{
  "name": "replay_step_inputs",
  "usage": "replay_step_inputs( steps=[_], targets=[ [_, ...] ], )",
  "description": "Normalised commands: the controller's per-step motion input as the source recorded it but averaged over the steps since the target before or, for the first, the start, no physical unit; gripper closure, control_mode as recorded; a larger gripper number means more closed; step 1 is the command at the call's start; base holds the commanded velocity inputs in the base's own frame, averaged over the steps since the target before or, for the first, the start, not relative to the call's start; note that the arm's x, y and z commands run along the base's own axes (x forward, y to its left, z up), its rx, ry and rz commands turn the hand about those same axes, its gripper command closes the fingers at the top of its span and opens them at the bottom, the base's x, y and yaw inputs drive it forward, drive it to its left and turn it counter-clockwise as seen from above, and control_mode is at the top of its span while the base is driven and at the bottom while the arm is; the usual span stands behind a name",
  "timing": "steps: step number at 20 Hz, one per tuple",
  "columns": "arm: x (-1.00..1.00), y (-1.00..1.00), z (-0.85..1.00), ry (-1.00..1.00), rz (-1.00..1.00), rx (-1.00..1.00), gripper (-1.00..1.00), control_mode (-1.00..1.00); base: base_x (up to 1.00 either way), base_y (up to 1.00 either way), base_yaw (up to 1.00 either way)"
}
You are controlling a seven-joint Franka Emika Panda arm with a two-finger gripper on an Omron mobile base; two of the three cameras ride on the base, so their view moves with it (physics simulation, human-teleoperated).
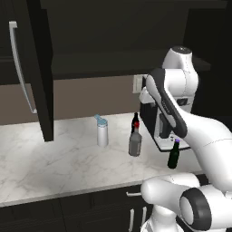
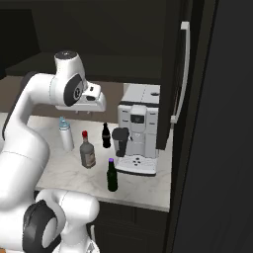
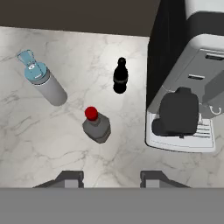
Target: Sort all alcoholic drinks to one cabinet, and non-alcoholic drinks to the other.
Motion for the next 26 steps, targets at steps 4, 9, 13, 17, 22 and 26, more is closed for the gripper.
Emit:
replay_step_inputs(
  steps=[4,9,13,17,22,26],
  targets=[
    [-0.19,0.0,0.0,-0.05,0.0,0.0,-1.0,-1.0,0.0,0.0,0.0],
    [-0.41,0.02,0.0,-0.21,-0.02,0.0,-1.0,-1.0,0.0,0.0,0.0],
    [-0.41,0.2,0.0,-0.25,-0.11,0.0,-1.0,-1.0,0.0,0.0,0.0],
    [-0.33,0.31,0.0,-0.17,-0.14,0.0,-1.0,-1.0,0.0,0.0,0.0],
    [-0.16,0.35,0.0,-0.04,-0.17,-0.01,-1.0,-1.0,0.0,0.0,0.0],
    [0.0,0.39,0.0,0.0,-0.16,-0.03,-1.0,-1.0,0.0,0.0,0.0]
  ],
)
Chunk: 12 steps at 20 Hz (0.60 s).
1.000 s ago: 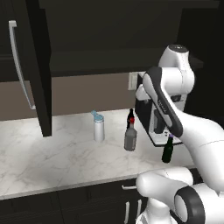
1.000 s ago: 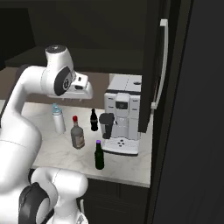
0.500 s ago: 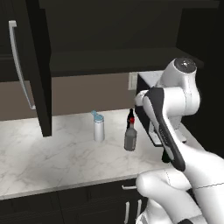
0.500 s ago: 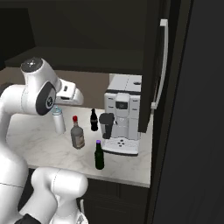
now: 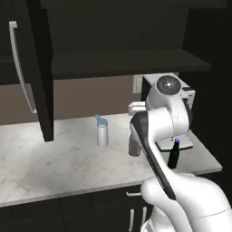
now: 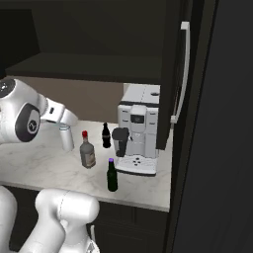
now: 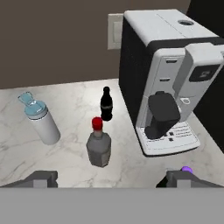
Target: Sort all alcoholic drinks to one cabinet, and non-alcoholic drinks to the other.
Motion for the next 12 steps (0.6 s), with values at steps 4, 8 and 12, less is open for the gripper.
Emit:
replay_step_inputs(
  steps=[4,8,12],
  targets=[
    [0.0,0.44,-0.04,0.01,-0.17,-0.04,-1.0,-1.0,0.0,0.0,0.0],
    [0.0,0.35,-0.19,0.0,-0.17,-0.02,-1.0,-1.0,0.0,0.0,0.0],
    [0.0,0.22,-0.29,-0.01,-0.15,0.0,-1.0,-1.0,0.0,0.0,0.0]
  ],
)
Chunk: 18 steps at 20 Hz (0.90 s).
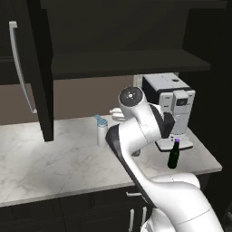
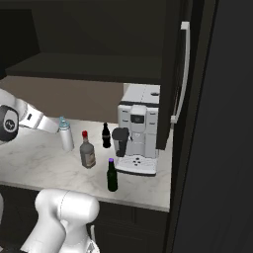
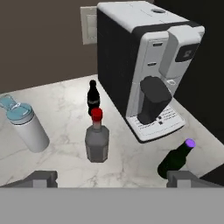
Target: Sort all alcoholic drinks to one cabinet, and non-alcoholic drinks to the other.
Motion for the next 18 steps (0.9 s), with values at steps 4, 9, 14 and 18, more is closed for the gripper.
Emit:
replay_step_inputs(
  steps=[4,9,14,18],
  targets=[
    [0.0,0.14,-0.39,-0.01,-0.14,0.0,-1.0,-1.0,0.0,0.0,0.0],
    [0.04,0.08,-0.34,0.0,-0.16,0.0,-1.0,-1.0,0.0,0.0,0.0],
    [0.11,0.0,-0.29,-0.03,-0.18,-0.02,-1.0,-1.0,0.0,0.0,0.0],
    [0.18,0.0,-0.3,-0.05,-0.14,-0.01,-1.0,-1.0,0.0,0.0,0.0]
  ],
)
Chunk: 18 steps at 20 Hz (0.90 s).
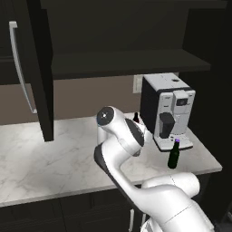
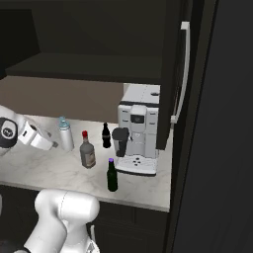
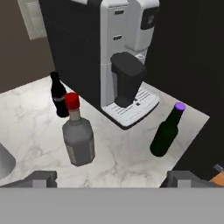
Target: Sort all alcoholic drinks to one cabinet, and non-alcoholic drinks to the other.
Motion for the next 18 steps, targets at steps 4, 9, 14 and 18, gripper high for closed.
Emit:
replay_step_inputs(
  steps=[4,9,14,18],
  targets=[
    [0.24,0.0,-0.18,-0.02,-0.13,-0.01,-1.0,-1.0,0.0,0.0,0.0],
    [0.28,0.0,-0.04,-0.01,-0.09,-0.01,-1.0,-1.0,0.0,0.0,0.0],
    [0.23,0.0,-0.01,0.0,-0.05,-0.01,-1.0,-1.0,0.0,0.0,0.0],
    [0.16,-0.01,-0.07,0.0,-0.04,-0.01,-1.0,-1.0,0.0,0.0,0.0]
  ],
)
